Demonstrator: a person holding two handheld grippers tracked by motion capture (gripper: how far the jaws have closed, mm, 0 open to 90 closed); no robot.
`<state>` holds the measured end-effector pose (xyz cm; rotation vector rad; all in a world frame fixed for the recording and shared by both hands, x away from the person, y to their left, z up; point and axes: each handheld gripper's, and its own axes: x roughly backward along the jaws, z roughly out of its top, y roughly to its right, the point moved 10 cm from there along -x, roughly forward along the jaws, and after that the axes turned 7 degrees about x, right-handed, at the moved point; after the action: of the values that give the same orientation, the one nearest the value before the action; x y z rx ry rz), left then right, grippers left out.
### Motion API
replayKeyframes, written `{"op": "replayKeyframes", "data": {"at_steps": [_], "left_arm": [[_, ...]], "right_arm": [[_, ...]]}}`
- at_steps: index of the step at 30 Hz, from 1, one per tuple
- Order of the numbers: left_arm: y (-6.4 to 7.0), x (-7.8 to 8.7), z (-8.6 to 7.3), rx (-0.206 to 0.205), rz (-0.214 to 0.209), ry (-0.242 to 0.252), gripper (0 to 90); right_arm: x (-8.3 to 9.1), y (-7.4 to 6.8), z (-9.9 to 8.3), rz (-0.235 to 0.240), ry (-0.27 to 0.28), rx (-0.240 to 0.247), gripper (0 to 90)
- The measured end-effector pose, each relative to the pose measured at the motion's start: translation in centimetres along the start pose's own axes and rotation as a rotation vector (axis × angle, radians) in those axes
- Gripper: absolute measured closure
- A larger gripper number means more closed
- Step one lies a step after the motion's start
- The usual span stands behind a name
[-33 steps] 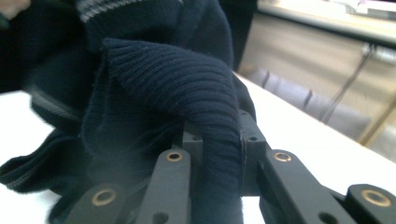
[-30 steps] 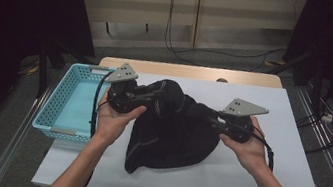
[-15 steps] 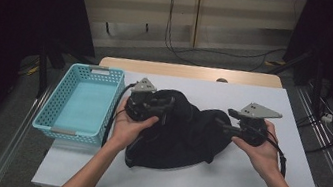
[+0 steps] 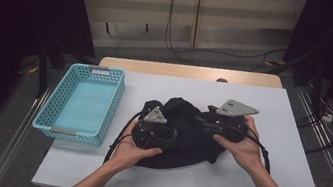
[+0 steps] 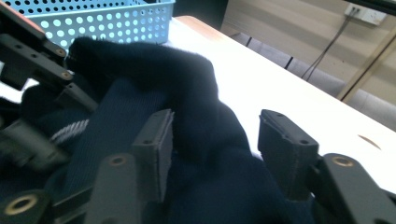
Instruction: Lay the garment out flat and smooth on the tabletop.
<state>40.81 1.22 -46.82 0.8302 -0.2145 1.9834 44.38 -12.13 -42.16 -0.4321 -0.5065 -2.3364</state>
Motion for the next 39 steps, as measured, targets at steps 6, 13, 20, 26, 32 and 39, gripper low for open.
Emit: {"op": "replayKeyframes", "data": {"at_steps": [6, 13, 20, 26, 32, 39], "left_arm": [[-0.3, 2.2, -1.4, 0.012, 0.014, 0.011, 37.3], [-1.6, 3.4, -3.4, 0.021, 0.043, 0.003, 36.4], [-2.1, 2.4, -4.1, 0.022, 0.069, -0.034, 35.6], [-1.9, 2.5, -4.1, 0.019, 0.070, -0.037, 35.6], [-1.1, 2.6, -3.5, 0.000, 0.059, -0.021, 35.4], [-1.5, 2.9, -3.5, 0.000, 0.063, -0.017, 37.6]], "right_arm": [[-3.7, -1.4, 2.5, 0.046, 0.026, 0.011, 37.7], [-7.2, -2.8, 3.1, 0.059, -0.009, 0.049, 35.9], [-6.6, -2.3, 2.9, 0.096, 0.021, 0.005, 86.5], [-3.5, 0.7, 2.5, 0.020, 0.047, -0.017, 87.2], [-0.4, 3.8, 1.1, -0.058, 0.074, -0.090, 87.3], [2.9, 6.5, -1.2, -0.124, 0.071, -0.117, 87.4]]}}
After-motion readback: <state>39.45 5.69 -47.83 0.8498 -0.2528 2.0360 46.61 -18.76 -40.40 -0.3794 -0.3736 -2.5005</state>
